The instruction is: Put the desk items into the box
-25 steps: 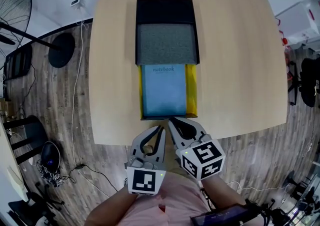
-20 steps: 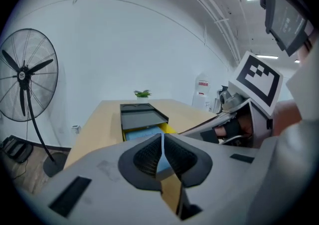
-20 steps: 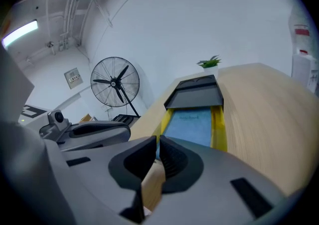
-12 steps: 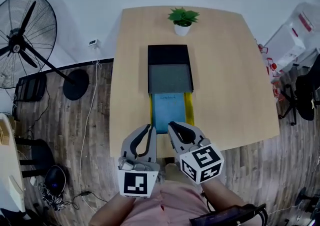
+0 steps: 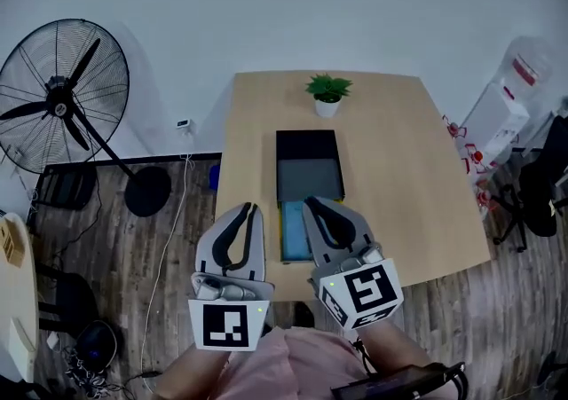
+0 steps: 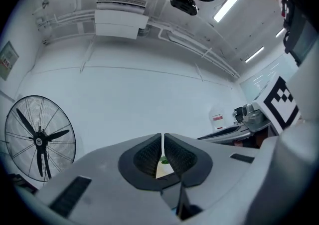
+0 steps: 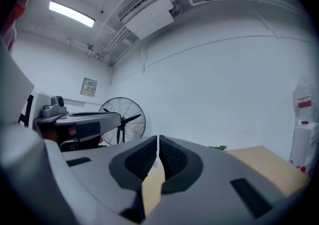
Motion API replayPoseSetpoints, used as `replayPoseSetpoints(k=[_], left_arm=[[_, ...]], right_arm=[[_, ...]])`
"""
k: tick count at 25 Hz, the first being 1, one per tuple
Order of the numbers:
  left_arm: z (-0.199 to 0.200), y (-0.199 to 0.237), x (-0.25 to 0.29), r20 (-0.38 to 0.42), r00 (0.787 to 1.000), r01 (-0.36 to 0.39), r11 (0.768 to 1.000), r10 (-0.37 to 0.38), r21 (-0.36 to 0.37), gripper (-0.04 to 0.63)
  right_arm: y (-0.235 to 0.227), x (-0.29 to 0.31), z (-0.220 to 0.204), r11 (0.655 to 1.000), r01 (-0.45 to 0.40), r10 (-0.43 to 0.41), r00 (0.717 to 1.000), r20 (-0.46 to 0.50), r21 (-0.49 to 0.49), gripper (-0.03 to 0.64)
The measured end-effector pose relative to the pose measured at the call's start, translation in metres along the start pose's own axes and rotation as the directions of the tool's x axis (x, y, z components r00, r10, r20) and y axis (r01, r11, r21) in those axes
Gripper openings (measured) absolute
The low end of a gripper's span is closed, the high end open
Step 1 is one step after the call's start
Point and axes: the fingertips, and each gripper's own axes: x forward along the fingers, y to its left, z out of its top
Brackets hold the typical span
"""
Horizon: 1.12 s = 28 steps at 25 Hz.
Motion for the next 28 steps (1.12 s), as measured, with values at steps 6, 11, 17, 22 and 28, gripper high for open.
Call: replayPoseSetpoints(k=[6,11,17,22,28], left_arm=[[0.029,0.022,-0.001,0.067,0.997,-0.046,0.999,0.044,0.028,0.025],[0.032,0.029,-0.001,0.076,0.996,-0.041,0.999,0.039,0.021,0.025],[0.031,0.034,-0.003,0.077,0.996,-0.037,0.999,0.037,0.0,0.025],[0.029,0.033,-0.004,0.076,0.997,-0.023,1.0,0.023,-0.001,0.025],[0.027,0.033,-0.003,0.071,0.997,-0.024,1.0,0.024,-0.007,0.025]], right_arm=[[0.007,-0.008,0.027,0.997,0.058,-0.053,0.994,0.093,-0.052,0.002],[0.01,-0.009,0.028,0.995,0.075,-0.068,0.992,0.103,-0.06,0.002],[0.018,-0.005,0.024,0.994,0.071,-0.064,0.994,0.09,-0.083,0.0],[0.019,-0.004,0.022,0.994,0.079,-0.072,0.994,0.085,-0.082,0.002],[0.022,-0.004,0.02,0.994,0.071,-0.065,0.995,0.079,-0.079,0.002]])
